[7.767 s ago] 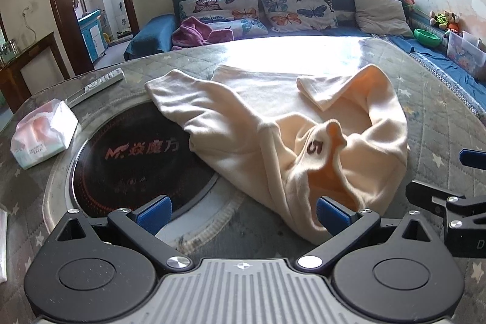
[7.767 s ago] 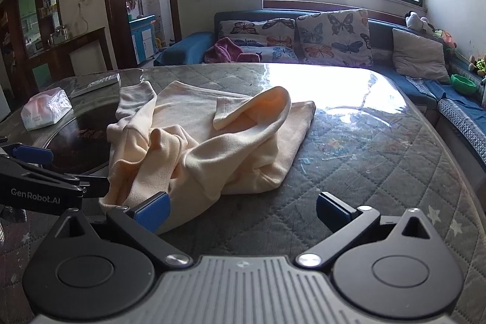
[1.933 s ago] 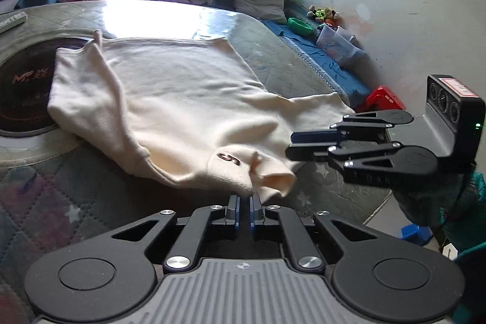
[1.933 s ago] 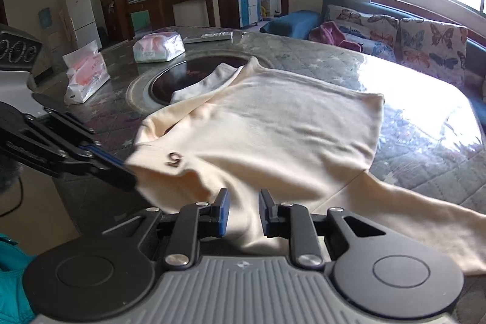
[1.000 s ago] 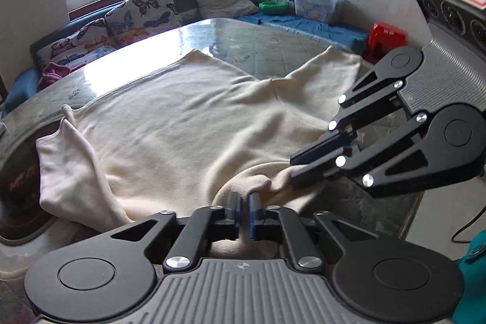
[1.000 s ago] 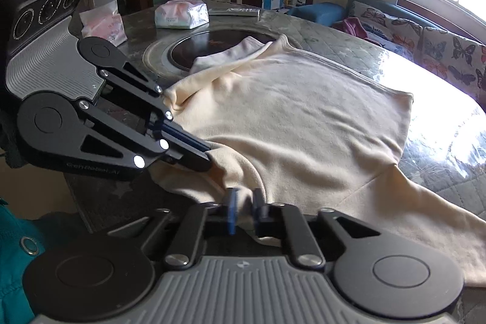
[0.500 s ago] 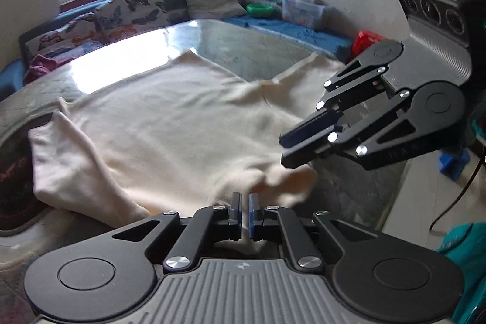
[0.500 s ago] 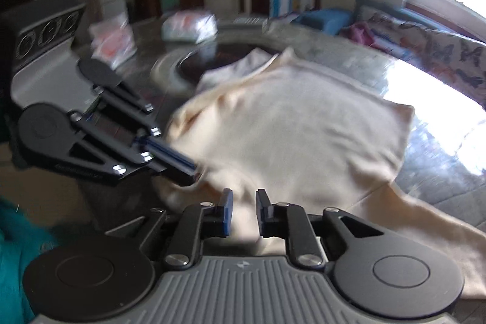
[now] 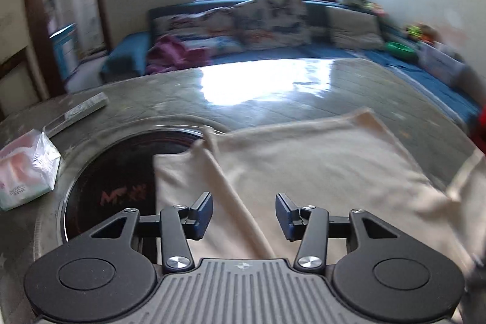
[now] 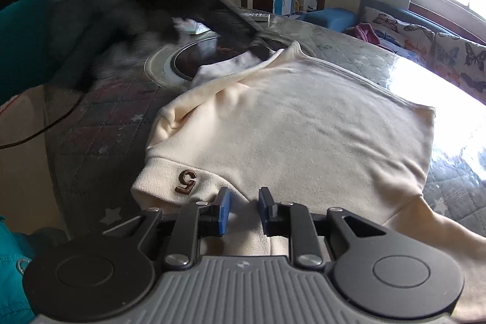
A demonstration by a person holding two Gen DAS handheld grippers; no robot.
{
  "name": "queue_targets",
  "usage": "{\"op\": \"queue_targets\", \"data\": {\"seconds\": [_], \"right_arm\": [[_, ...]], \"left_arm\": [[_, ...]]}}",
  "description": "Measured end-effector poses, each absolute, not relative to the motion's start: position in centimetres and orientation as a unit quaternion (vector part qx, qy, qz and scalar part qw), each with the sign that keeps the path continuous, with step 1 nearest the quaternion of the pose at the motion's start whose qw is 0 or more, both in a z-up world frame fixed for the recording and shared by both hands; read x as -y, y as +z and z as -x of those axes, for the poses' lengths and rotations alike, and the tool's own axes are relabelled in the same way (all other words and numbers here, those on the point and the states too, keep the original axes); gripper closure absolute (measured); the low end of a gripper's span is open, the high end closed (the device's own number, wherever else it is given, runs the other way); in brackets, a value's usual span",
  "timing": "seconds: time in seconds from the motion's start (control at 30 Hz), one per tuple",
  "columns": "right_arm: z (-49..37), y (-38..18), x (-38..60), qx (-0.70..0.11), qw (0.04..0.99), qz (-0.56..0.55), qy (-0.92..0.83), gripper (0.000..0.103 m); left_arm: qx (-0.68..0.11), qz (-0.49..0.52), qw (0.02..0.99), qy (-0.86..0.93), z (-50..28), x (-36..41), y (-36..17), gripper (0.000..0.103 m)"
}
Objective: Fold clothes
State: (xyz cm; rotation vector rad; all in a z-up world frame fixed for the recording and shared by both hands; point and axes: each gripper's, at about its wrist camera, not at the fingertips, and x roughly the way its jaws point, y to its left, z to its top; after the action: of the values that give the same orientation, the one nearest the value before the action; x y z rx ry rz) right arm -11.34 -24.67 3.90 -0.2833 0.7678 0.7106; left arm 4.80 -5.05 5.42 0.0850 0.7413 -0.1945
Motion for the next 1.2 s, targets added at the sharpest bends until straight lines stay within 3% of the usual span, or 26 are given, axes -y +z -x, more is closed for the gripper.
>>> {"op": "queue_targets", "data": {"seconds": [0.23,0.37,0.47,0.87,1.2], "right_arm": [[11.1,3.9,24.9,-0.37,0.856,0.117,0.341,0.082],[10.9,3.9,25.0,-0.372,0.855,0.115,0.342,0.082],[11.0,3.9,24.9,-0.372,0.855,0.116,0.342,0.082],[11.4,3.8,24.6,-0.367,0.86,0.123,0.333,0.081],[11.4,3.9,24.3,-0.369,0.859,0.133,0.329,0.081]], "left_arm": [[-0.381,-0.023,0.923,-0.047,-9.9,4.3,3.5,0.055],[-0.392,-0.012,0.919,-0.042,-10.3,3.5,2.8,0.088],[-0.384,0.007,0.922,-0.041,-9.3,2.1,3.1,0.099],[-0.281,0.102,0.953,0.042,1.6,-8.9,8.5,0.1],[-0.323,0.108,0.934,0.111,6.4,-14.2,4.0,0.095]]}}
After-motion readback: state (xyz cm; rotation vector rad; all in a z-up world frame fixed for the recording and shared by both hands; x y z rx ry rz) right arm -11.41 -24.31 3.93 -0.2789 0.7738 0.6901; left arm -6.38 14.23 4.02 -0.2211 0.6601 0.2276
